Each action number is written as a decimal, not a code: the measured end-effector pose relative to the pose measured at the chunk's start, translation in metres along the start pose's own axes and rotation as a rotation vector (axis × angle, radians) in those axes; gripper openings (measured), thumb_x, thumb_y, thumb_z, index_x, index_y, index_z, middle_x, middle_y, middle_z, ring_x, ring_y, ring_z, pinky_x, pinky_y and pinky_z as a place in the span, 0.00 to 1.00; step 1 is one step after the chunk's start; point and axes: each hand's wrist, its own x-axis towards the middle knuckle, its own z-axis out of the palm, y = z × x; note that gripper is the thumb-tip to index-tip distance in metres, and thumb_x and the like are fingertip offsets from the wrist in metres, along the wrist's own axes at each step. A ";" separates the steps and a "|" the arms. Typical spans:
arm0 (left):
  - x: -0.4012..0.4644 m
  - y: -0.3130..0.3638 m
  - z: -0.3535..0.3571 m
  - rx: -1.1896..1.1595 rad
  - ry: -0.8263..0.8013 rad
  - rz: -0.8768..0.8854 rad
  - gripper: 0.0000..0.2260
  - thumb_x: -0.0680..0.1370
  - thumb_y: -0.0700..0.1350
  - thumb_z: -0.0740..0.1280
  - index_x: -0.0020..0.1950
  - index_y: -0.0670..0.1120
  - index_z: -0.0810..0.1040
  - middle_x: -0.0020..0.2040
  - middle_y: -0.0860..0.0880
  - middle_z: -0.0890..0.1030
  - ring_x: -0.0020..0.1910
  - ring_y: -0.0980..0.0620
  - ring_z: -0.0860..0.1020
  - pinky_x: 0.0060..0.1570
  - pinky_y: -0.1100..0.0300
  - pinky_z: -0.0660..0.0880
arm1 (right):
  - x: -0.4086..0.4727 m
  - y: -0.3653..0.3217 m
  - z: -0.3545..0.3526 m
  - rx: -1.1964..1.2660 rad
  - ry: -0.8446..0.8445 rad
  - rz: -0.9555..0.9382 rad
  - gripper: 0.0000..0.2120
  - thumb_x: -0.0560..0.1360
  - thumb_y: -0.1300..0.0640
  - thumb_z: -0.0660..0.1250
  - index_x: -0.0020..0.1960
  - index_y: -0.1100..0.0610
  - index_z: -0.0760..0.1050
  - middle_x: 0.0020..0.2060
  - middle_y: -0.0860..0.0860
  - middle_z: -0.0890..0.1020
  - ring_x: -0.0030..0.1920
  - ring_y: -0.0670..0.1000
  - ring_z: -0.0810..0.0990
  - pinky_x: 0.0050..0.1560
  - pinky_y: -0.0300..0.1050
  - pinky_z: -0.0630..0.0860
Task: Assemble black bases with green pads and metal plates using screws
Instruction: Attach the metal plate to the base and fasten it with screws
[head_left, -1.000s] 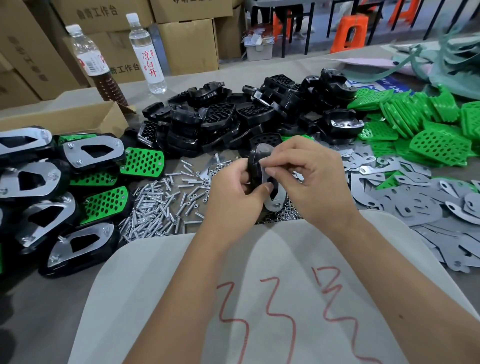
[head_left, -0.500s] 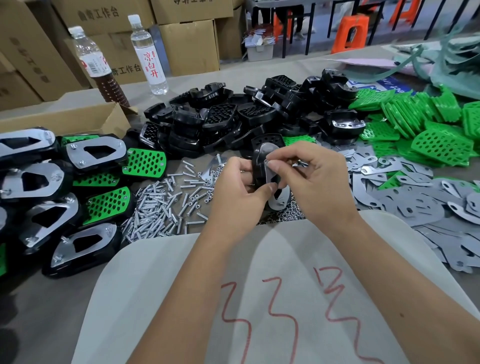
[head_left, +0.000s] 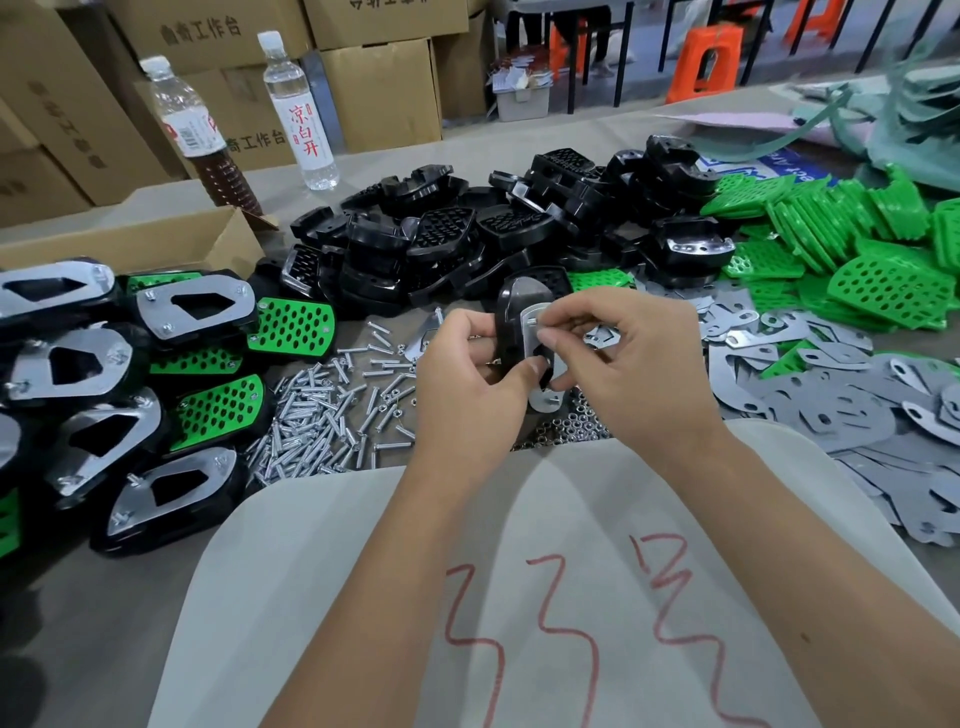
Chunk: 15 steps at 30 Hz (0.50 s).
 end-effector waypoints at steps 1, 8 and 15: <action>0.000 0.000 0.000 0.012 0.009 0.005 0.12 0.76 0.35 0.76 0.55 0.43 0.78 0.47 0.48 0.88 0.46 0.47 0.87 0.51 0.42 0.83 | -0.001 0.000 0.001 -0.003 0.007 -0.006 0.04 0.75 0.68 0.74 0.48 0.61 0.85 0.40 0.49 0.84 0.41 0.50 0.84 0.31 0.41 0.83; 0.002 -0.004 -0.001 0.083 0.179 0.072 0.13 0.74 0.37 0.77 0.52 0.47 0.76 0.46 0.51 0.87 0.44 0.55 0.86 0.48 0.52 0.83 | 0.000 0.003 -0.001 -0.168 -0.086 -0.001 0.05 0.74 0.64 0.76 0.43 0.56 0.84 0.35 0.42 0.82 0.39 0.46 0.81 0.39 0.34 0.77; 0.008 -0.004 -0.017 0.191 0.374 0.169 0.14 0.74 0.38 0.77 0.53 0.49 0.75 0.45 0.57 0.84 0.42 0.62 0.82 0.45 0.67 0.78 | -0.004 0.000 0.004 -0.611 -0.493 0.092 0.09 0.73 0.45 0.76 0.50 0.44 0.80 0.40 0.43 0.74 0.46 0.49 0.75 0.45 0.48 0.73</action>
